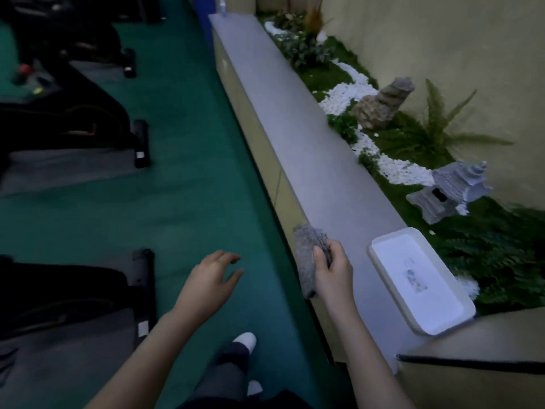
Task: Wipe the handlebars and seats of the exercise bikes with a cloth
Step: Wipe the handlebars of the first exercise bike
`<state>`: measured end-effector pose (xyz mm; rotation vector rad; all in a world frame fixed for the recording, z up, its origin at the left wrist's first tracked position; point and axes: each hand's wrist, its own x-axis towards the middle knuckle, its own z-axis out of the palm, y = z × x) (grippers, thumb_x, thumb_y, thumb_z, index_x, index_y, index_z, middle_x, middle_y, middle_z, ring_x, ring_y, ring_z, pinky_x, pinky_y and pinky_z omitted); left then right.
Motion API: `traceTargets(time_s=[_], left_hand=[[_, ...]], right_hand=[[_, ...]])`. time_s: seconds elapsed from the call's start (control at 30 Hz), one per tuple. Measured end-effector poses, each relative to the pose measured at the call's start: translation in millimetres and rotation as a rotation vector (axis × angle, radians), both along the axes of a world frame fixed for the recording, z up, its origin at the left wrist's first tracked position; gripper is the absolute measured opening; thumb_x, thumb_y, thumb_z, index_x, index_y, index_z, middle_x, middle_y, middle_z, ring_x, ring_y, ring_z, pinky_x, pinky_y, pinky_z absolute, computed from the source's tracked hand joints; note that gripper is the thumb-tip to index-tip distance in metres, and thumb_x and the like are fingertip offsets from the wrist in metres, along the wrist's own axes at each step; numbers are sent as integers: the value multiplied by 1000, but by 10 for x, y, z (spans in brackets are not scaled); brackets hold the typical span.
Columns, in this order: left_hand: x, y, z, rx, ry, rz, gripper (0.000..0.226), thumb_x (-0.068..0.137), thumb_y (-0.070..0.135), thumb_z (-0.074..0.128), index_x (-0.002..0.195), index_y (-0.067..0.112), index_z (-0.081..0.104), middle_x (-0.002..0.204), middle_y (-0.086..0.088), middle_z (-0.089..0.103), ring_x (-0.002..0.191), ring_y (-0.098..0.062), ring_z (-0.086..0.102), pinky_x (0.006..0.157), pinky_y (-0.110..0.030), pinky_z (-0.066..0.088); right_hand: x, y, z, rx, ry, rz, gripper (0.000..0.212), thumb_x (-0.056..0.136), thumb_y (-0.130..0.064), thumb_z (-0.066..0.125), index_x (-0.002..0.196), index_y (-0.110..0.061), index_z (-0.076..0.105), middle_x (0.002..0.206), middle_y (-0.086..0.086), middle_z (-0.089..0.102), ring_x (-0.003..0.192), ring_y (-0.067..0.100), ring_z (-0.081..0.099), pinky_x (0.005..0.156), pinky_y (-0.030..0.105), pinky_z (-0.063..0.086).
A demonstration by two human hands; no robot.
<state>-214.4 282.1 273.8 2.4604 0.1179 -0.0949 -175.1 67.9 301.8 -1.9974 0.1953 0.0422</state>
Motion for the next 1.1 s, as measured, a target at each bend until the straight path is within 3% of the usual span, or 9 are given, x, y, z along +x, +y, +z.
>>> traceTargets(time_s=[0.07,0.2,0.3,0.4,0.67,0.87,1.03,1.1], left_hand=[[-243,129,24,23,21,76,30,92,29,58,118,13,61,115,0,61,110,-18,56,96,-37,43],[-692,432,99,69,35,224,31,93,30,57,118,13,62,116,0,61,112,-19,56,94,-35,43],[-1020,663,154,111,45,344,30,93,32,56,116,15,62,117,3,60,111,-18,56,93,-35,43],[-1352,859,207,125,59,448,31,94,35,53,119,18,60,119,5,59,110,-17,56,92,-35,43],[-2352,1446,270,143,91,672,36,96,40,47,125,21,56,125,6,56,115,-17,53,95,-34,42],[-3154,1974,215,115,100,747,39,96,41,47,127,20,54,128,4,56,119,-17,50,98,-34,41],[-3816,2430,159,112,130,773,37,96,41,47,126,20,54,129,3,57,119,-19,51,98,-35,41],[-4067,2618,145,107,138,791,38,96,41,47,126,20,54,129,3,57,119,-20,51,98,-36,41]], right_hand=[[-48,158,0,1,-17,82,15,98,-11,48,110,-5,56,100,7,62,94,23,59,77,33,49],[-152,535,-3,12,-33,245,10,98,-20,49,107,-21,55,96,-5,62,86,5,59,62,9,44],[-237,864,21,15,-63,349,2,96,-20,55,97,-19,56,89,-6,63,83,11,60,64,23,46],[-384,1194,31,26,-47,475,8,94,-21,58,91,-14,58,84,-1,65,80,17,62,67,33,48],[-1039,2088,34,1,-70,722,14,92,-18,61,84,-8,58,77,5,62,73,22,58,59,19,39],[-1743,2794,16,-17,-76,805,17,92,-17,61,87,-1,58,76,8,60,72,22,54,64,31,40],[-2402,3336,-52,-48,-80,821,16,92,-16,61,81,-5,56,68,-4,53,65,14,47,56,15,35],[-2646,3553,-80,-57,-74,834,15,92,-16,61,83,-5,56,71,0,55,67,15,49,58,20,36]])
